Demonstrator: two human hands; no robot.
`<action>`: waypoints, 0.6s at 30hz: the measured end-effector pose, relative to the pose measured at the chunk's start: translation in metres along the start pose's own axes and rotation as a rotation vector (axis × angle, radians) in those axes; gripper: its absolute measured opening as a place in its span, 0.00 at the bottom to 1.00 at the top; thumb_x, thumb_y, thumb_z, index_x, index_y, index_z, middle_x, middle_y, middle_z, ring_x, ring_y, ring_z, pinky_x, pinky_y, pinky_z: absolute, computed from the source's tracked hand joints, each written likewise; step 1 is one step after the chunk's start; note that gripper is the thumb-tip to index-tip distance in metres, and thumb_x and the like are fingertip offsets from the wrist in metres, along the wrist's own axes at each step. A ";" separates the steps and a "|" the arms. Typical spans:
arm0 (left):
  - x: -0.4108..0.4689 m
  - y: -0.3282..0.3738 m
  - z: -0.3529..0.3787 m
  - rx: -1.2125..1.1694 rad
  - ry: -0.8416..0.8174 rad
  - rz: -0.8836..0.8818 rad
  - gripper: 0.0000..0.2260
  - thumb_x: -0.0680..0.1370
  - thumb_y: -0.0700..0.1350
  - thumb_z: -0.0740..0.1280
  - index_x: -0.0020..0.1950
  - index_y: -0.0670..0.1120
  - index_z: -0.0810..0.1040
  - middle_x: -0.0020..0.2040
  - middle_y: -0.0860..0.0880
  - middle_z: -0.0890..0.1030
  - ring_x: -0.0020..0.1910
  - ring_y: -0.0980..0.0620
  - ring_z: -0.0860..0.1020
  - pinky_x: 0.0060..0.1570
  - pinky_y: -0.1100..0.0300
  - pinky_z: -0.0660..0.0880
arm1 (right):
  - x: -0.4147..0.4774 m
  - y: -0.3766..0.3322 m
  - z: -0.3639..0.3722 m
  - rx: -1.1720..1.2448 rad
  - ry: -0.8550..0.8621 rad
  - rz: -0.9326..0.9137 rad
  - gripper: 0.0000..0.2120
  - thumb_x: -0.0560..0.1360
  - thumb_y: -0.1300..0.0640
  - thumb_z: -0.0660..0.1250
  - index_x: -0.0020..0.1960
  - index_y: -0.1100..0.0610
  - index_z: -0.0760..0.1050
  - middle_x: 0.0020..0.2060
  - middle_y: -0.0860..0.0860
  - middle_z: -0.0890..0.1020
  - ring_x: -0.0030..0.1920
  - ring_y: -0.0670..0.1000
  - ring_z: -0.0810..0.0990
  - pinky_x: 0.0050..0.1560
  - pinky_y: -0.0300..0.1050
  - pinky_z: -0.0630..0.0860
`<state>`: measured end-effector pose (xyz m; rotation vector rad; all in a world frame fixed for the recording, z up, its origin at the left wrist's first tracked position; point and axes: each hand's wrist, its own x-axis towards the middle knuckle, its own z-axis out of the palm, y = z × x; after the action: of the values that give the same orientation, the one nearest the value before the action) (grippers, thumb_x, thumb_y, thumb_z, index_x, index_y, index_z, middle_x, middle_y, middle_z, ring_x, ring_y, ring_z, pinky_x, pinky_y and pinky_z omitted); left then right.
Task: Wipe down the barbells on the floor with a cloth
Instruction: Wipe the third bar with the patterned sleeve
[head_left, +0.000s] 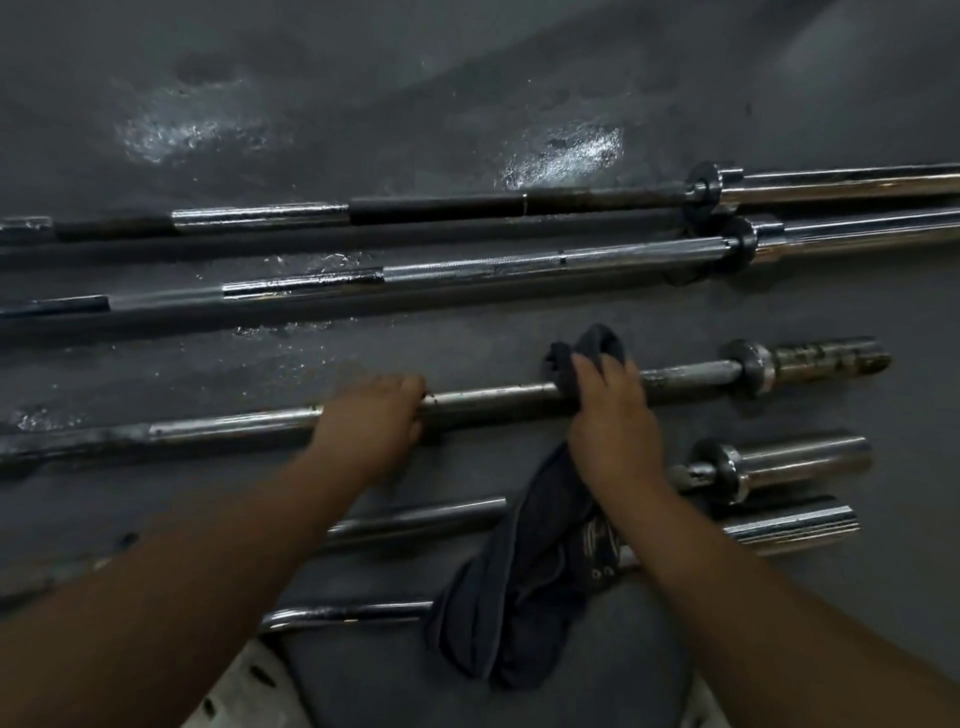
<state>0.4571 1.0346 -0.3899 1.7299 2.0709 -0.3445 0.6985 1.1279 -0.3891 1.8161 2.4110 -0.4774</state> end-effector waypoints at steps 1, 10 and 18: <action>-0.007 0.008 0.006 -0.015 0.048 -0.032 0.13 0.75 0.53 0.67 0.57 0.51 0.73 0.54 0.46 0.81 0.53 0.42 0.79 0.46 0.54 0.73 | -0.007 -0.016 0.006 -0.026 0.028 -0.015 0.30 0.71 0.65 0.62 0.73 0.54 0.68 0.72 0.56 0.68 0.77 0.62 0.58 0.62 0.58 0.76; 0.013 -0.013 -0.022 -0.061 -0.129 -0.004 0.13 0.75 0.56 0.68 0.54 0.51 0.74 0.53 0.47 0.81 0.52 0.43 0.79 0.44 0.56 0.71 | 0.000 -0.005 0.003 -0.007 -0.016 -0.113 0.33 0.72 0.67 0.65 0.75 0.54 0.65 0.72 0.58 0.68 0.75 0.63 0.62 0.61 0.61 0.76; 0.036 -0.021 -0.028 -0.314 -0.497 0.022 0.16 0.73 0.55 0.73 0.58 0.52 0.77 0.56 0.48 0.80 0.52 0.47 0.77 0.46 0.60 0.67 | -0.031 -0.082 0.012 0.040 -0.139 -0.385 0.35 0.76 0.64 0.63 0.79 0.52 0.56 0.76 0.54 0.60 0.78 0.61 0.52 0.68 0.56 0.70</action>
<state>0.4275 1.0741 -0.3836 1.3190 1.6430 -0.3741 0.6282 1.0752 -0.3768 1.2769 2.6691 -0.6606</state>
